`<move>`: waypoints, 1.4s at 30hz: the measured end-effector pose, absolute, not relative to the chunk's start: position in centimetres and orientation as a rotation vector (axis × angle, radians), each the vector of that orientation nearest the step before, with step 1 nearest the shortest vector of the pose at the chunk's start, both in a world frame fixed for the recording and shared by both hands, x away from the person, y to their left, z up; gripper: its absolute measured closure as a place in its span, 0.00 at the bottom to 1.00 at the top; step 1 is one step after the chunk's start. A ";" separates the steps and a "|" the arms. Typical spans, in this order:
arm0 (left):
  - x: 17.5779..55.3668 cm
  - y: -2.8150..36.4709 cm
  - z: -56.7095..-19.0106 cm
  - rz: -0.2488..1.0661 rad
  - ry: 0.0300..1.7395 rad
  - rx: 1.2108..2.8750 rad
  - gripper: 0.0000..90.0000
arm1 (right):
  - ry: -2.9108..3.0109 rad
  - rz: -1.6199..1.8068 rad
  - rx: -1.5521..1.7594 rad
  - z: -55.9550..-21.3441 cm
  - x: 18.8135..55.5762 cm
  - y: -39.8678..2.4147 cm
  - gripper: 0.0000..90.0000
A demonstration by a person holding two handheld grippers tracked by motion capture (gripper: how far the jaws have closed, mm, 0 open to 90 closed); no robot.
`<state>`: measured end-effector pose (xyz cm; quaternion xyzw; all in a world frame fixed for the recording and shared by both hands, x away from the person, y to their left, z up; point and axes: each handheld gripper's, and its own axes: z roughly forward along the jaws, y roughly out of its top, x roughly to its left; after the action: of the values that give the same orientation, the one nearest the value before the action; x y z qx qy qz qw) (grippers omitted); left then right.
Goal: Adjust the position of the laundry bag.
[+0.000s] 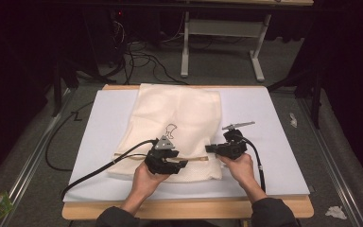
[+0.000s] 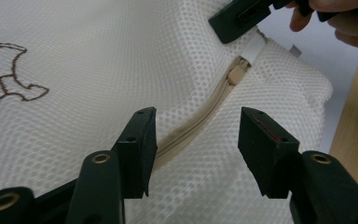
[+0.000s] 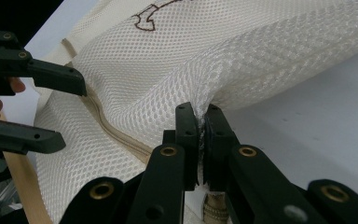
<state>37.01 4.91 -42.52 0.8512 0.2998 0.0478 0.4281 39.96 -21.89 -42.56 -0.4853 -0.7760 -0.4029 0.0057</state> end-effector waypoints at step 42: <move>37.4 2.4 -44.5 0.062 0.736 2.143 0.70 | -2.281 -1.393 -1.396 -43.2 39.8 -19.5 0.98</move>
<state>37.37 2.39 -44.51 0.8564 0.2940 0.0246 0.4238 39.80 -19.49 -43.15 -0.4620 -0.7551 -0.4609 0.0631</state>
